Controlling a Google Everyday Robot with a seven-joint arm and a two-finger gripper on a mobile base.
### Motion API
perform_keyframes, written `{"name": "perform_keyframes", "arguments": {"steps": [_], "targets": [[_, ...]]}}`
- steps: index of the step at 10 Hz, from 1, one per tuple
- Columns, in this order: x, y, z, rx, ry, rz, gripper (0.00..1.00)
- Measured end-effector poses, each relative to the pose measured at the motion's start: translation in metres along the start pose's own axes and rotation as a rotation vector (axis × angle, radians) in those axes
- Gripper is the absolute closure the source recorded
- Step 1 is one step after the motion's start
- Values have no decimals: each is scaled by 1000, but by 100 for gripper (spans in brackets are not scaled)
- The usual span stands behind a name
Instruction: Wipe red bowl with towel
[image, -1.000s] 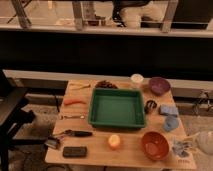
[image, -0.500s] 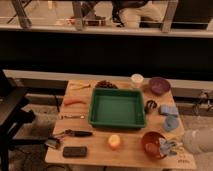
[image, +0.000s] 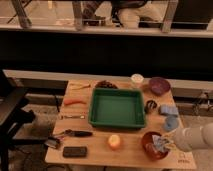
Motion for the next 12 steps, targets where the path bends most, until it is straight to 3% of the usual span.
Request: {"name": "perform_keyframes", "arguments": {"steps": [6, 12], "targets": [[17, -7, 27, 35, 3, 19, 99], [-12, -19, 45, 30, -14, -42, 99]]}}
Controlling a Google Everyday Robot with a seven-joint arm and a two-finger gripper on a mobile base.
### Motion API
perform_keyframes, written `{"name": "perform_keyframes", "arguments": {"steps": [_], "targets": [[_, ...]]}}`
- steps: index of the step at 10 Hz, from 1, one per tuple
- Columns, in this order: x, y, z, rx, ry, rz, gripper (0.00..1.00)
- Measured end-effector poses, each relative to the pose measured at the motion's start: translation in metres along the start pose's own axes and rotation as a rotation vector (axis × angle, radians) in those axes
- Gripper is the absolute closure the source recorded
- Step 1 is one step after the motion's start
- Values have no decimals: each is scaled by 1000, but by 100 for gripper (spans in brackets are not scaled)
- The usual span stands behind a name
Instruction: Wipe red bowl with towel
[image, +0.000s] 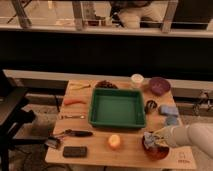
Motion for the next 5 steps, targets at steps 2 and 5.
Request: {"name": "perform_keyframes", "arguments": {"steps": [2, 5], "targets": [[-9, 2, 8, -14, -14, -18, 99], [-16, 13, 6, -38, -31, -18, 99]]}}
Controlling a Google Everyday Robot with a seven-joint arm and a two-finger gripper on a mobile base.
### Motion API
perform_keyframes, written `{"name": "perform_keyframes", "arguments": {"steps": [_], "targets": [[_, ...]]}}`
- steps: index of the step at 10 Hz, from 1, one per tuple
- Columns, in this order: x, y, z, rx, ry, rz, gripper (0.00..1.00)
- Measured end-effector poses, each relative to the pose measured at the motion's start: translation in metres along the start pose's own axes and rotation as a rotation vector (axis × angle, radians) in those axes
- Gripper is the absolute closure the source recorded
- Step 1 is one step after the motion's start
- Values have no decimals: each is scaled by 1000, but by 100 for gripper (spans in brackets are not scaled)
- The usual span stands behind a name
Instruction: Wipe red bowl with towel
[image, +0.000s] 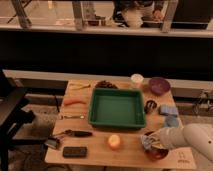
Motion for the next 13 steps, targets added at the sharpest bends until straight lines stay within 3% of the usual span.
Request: {"name": "perform_keyframes", "arguments": {"steps": [3, 6, 9, 13], "targets": [[5, 31, -15, -32, 14, 35, 99], [20, 53, -30, -41, 53, 73, 99], [31, 37, -25, -10, 97, 42, 99], [28, 0, -14, 26, 133, -31, 99]]}}
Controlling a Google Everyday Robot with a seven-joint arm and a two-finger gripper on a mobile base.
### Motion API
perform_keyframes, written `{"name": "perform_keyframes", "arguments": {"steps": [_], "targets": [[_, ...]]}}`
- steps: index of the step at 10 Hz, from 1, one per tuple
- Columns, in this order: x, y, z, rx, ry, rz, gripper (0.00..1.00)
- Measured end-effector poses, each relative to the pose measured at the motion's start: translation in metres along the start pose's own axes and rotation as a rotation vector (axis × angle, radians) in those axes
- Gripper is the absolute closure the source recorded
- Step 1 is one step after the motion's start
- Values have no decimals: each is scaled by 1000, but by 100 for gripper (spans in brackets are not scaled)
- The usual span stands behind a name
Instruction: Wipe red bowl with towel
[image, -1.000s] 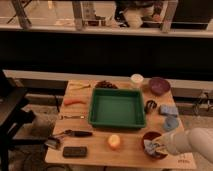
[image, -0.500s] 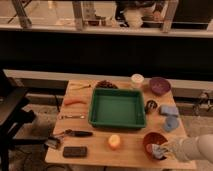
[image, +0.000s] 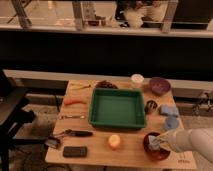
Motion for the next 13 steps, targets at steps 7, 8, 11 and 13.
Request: {"name": "perform_keyframes", "arguments": {"steps": [7, 8, 11, 13], "targets": [[-46, -9, 24, -19, -31, -84, 99], [-48, -3, 18, -22, -37, -74, 99], [-36, 19, -3, -29, -29, -33, 99], [-22, 34, -15, -38, 2, -5, 99]]}}
